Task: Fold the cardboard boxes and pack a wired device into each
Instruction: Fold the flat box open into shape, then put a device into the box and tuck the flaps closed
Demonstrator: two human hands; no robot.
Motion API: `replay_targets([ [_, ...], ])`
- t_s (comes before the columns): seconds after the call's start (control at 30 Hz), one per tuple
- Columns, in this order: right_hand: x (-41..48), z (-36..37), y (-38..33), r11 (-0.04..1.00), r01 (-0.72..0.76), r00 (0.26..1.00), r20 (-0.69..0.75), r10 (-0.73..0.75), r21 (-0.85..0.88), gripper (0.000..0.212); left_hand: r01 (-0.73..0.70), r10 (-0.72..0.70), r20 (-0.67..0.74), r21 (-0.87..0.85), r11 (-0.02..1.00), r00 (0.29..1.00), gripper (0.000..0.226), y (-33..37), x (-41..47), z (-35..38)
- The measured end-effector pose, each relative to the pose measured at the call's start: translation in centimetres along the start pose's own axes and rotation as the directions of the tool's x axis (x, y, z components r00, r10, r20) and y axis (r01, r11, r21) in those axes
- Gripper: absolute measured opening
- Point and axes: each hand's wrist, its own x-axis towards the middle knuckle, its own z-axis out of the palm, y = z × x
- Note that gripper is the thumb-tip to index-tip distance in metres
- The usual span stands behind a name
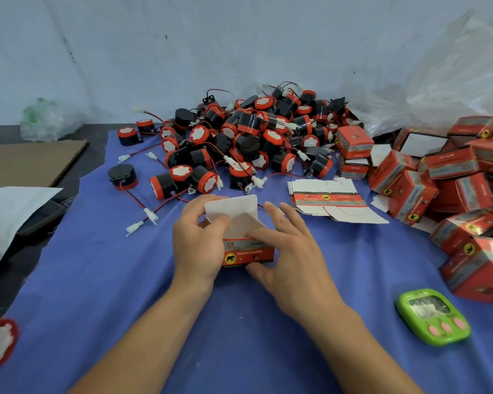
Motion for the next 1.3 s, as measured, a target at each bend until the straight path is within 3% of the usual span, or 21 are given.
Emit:
replay_targets([
  [0.13, -0.2, 0.1, -0.3, 0.998, 0.048, 0.998, -0.032, -0.049, -0.033, 0.035, 0.087, -0.082, 0.055, -0.087, 0.992, 0.995, 0.031, -0.1, -0.3, 0.4],
  [0.23, -0.5, -0.3, -0.9, 0.974, -0.026, 0.995, -0.087, 0.047, 0.226, 0.03, 0.123, -0.118, 0.061, -0.097, 0.988, 0.991, 0.022, -0.3, -0.1, 0.3],
  [0.33, -0.7, -1.2, -0.7, 0.893, -0.093, 0.948, -0.234, 0.215, 0.441, 0.034, 0.039, -0.042, -0.045, -0.074, 0.996, 0.998, 0.032, -0.2, 0.6, -0.2],
  [0.47, 0.6, -2.1, 1.0, 0.905, -0.265, 0.88, -0.301, 0.368, 0.333, 0.039, -0.023, 0.024, -0.06, 0.02, 1.0, 0.998, 0.031, -0.7, 1.5, -0.7],
  [0.57, 3.4, -2.4, 1.9, 0.946, -0.31, 0.916, -0.236, 0.323, 0.092, 0.046, -0.049, 0.049, -0.002, 0.099, 0.994, 0.999, 0.026, -1.1, 1.6, -0.6],
  [0.67, 8.5, -3.6, 3.5, 0.932, -0.335, 0.934, -0.178, 0.31, -0.138, 0.046, -0.084, 0.072, 0.077, 0.167, 0.982, 0.994, 0.036, -1.2, 1.6, -0.6],
  [0.73, 12.0, -4.7, 5.0, 0.911, -0.368, 0.921, -0.204, 0.331, -0.186, 0.049, -0.09, 0.069, 0.112, 0.186, 0.978, 0.991, 0.042, -1.4, 1.7, -0.8],
  [0.8, 15.0, -5.6, 6.7, 0.863, -0.467, 0.88, -0.202, 0.431, -0.194, 0.066, -0.095, 0.072, 0.129, 0.188, 0.977, 0.989, 0.04, -1.5, 1.9, -1.0],
  [0.87, 17.0, -5.8, 8.6, 0.812, -0.539, 0.842, -0.101, 0.531, -0.223, 0.077, -0.088, 0.065, 0.143, 0.166, 0.982, 0.988, 0.035, -1.5, 1.9, -1.1],
  [0.93, 17.8, -5.6, 10.0, 0.787, -0.517, 0.831, 0.023, 0.555, -0.336, 0.066, -0.1, 0.074, 0.161, 0.159, 0.982, 0.984, 0.034, -1.2, 2.0, -1.1],
  [1.0, 18.0, -5.1, 11.0, 0.789, -0.457, 0.861, 0.019, 0.508, -0.411, 0.054, -0.097, 0.068, 0.165, 0.171, 0.98, 0.984, 0.031, -1.1, 2.0, -1.0],
  [1.17, 17.8, -4.9, 11.3, 0.848, -0.487, 0.868, -0.01, 0.496, -0.207, 0.066, -0.097, 0.061, 0.198, 0.177, 0.979, 0.978, 0.034, -1.0, 1.9, -1.1],
  [1.3, 17.3, -5.2, 11.2, 0.855, -0.465, 0.878, 0.002, 0.478, -0.232, 0.06, -0.126, 0.078, 0.241, 0.19, 0.974, 0.967, 0.047, -0.6, 1.7, -1.3],
])
